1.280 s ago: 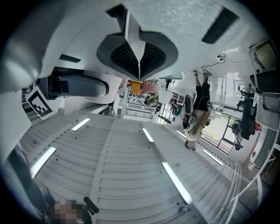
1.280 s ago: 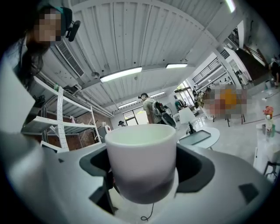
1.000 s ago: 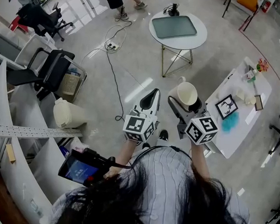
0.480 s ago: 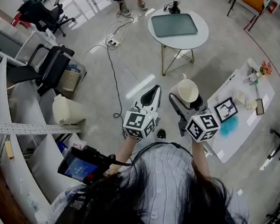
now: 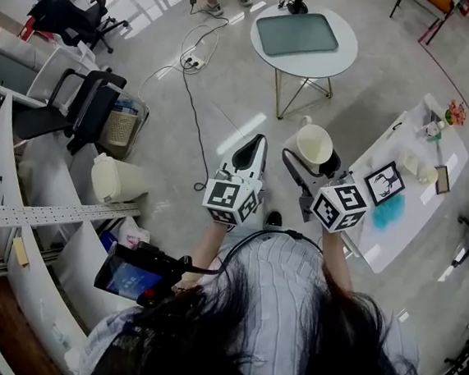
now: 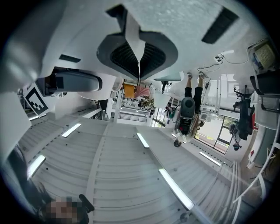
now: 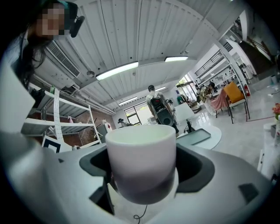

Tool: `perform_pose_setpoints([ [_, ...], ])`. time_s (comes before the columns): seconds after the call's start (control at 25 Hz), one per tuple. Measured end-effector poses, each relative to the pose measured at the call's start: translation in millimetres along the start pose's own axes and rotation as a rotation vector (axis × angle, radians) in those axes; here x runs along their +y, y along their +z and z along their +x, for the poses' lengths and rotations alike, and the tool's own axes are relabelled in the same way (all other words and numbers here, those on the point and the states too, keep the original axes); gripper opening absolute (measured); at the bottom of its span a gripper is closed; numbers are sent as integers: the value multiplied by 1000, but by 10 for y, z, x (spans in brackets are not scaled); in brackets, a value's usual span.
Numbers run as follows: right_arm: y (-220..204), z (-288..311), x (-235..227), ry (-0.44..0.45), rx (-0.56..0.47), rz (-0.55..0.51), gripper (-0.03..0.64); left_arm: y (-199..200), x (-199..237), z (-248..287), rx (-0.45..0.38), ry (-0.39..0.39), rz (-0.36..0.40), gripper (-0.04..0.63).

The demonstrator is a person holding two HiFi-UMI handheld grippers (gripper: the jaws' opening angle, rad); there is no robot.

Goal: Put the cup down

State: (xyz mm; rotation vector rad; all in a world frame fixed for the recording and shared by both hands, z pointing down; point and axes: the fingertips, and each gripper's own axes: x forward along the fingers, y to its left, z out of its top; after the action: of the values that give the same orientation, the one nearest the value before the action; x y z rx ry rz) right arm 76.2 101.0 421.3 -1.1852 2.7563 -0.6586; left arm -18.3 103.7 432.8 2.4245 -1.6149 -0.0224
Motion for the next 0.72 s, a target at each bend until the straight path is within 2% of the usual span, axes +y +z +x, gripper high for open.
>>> perform_pose_setpoints([
  [0.4,175,619,-423,-42,3,35,411,140,354,665,16,-63,17,18],
  [0.72,445,1353,-701,-89,7,18,411,507,997,1322,-8,-84,22,18],
])
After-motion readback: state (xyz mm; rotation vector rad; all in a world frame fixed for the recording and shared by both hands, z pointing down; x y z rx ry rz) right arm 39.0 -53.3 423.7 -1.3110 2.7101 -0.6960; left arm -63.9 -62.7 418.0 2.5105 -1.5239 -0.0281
